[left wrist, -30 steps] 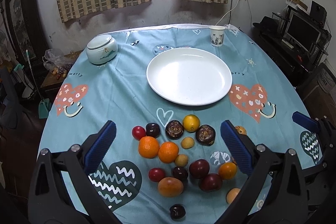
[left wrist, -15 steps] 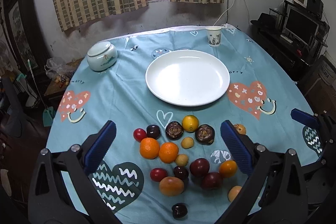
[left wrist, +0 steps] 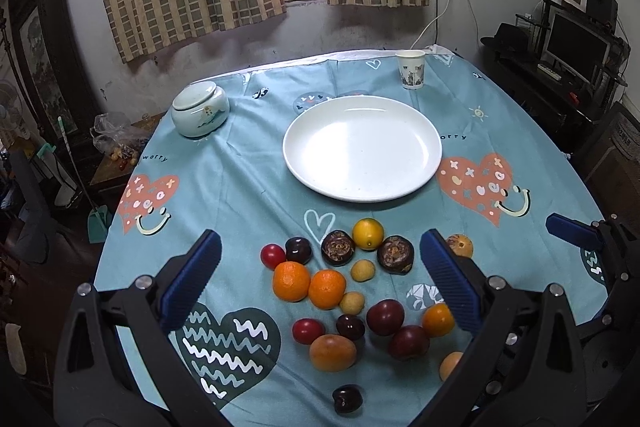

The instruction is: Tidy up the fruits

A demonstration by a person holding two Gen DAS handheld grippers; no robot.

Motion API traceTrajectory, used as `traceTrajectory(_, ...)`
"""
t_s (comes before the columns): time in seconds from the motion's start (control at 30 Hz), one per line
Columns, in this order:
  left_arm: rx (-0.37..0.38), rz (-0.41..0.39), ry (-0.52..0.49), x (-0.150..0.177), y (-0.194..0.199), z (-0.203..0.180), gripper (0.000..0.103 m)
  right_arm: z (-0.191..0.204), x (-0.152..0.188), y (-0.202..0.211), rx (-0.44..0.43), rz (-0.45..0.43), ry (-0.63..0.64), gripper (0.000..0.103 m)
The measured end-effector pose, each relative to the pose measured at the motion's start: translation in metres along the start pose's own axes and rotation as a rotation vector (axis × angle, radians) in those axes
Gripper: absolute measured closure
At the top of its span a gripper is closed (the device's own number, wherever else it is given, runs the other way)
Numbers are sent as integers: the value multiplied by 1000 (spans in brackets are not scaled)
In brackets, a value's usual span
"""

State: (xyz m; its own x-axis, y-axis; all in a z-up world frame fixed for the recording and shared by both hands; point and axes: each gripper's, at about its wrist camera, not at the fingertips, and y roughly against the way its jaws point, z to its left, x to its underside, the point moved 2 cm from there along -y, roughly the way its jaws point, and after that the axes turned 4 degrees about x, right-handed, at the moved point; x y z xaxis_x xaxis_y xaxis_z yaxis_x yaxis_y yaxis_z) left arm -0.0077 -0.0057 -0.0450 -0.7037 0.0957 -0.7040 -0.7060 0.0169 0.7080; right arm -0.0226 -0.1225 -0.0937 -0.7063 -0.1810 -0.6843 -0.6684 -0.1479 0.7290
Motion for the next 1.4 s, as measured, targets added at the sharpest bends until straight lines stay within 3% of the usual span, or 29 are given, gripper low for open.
traceTrajectory(0.93, -1, 15, -3, 4, -8, 0, 2, 3, 3, -6, -19, 19, 5, 1)
traceTrajectory(1.1, -13, 43, -52, 17, -12, 12, 2, -1, 13, -2, -42, 23, 67, 1)
traceTrajectory(1.2, 11, 112, -103, 46, -17, 27, 2, -5, 36, 0, -109, 82, 149, 1)
traceTrajectory(1.3, 80, 216, -149, 80, -23, 33, 2, -1, 71, -4, -189, 209, 236, 1)
traceTrajectory(1.37, 131, 286, -169, 105, -27, 29, 2, 4, 91, -8, -236, 291, 256, 9)
traceTrajectory(1.4, 150, 308, -176, 113, -29, 26, 2, 6, 100, -12, -273, 345, 249, 19)
